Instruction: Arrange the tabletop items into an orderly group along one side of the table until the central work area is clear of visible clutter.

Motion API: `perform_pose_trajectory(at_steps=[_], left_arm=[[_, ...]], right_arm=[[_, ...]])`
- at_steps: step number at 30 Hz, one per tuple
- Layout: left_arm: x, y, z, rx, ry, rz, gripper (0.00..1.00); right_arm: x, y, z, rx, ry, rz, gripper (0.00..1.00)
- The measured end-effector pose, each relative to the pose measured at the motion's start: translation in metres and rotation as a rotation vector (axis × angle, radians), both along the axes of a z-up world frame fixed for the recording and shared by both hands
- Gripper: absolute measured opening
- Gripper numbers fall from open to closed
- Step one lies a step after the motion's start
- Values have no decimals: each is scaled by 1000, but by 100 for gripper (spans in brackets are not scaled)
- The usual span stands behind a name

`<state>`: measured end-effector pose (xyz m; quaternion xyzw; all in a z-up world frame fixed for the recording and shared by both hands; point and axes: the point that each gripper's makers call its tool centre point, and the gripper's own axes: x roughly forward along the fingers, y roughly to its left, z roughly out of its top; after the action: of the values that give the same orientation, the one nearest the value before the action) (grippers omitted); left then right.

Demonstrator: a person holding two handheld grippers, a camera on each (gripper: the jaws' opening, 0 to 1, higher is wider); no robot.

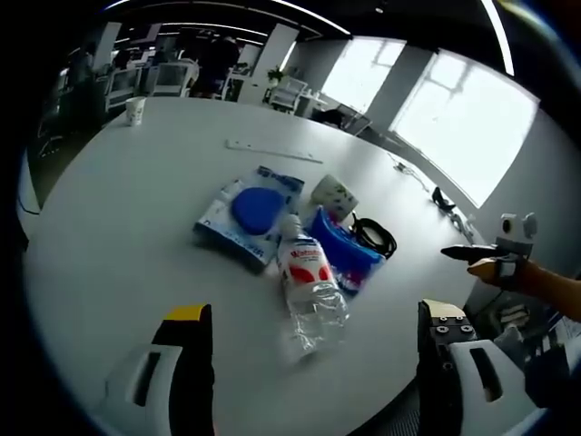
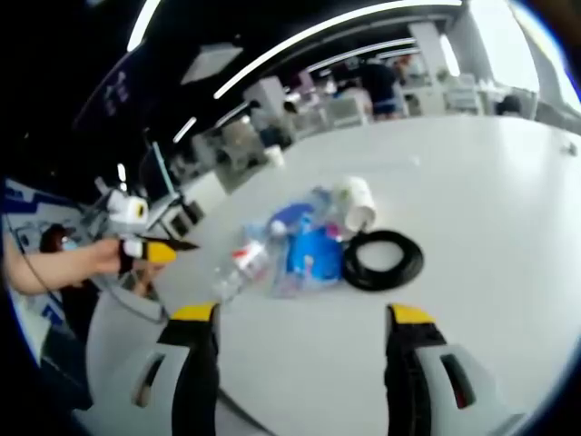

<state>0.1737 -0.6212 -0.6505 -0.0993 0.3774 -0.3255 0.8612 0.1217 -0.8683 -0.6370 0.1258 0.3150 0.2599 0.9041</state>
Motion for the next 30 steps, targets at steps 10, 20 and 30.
perform_pose_trajectory(at_steps=[10,20,30], left_arm=[[9,-24,-6,-12,25,5,91],[9,-35,-14,6,39,-7,91],[9,-53,-21,17,59,-35,91]], right_arm=[[4,3,2,75,6,-43,71],[9,-5,11,109,-14,-84,72],[4,-7,9,116,-5,-90,72]])
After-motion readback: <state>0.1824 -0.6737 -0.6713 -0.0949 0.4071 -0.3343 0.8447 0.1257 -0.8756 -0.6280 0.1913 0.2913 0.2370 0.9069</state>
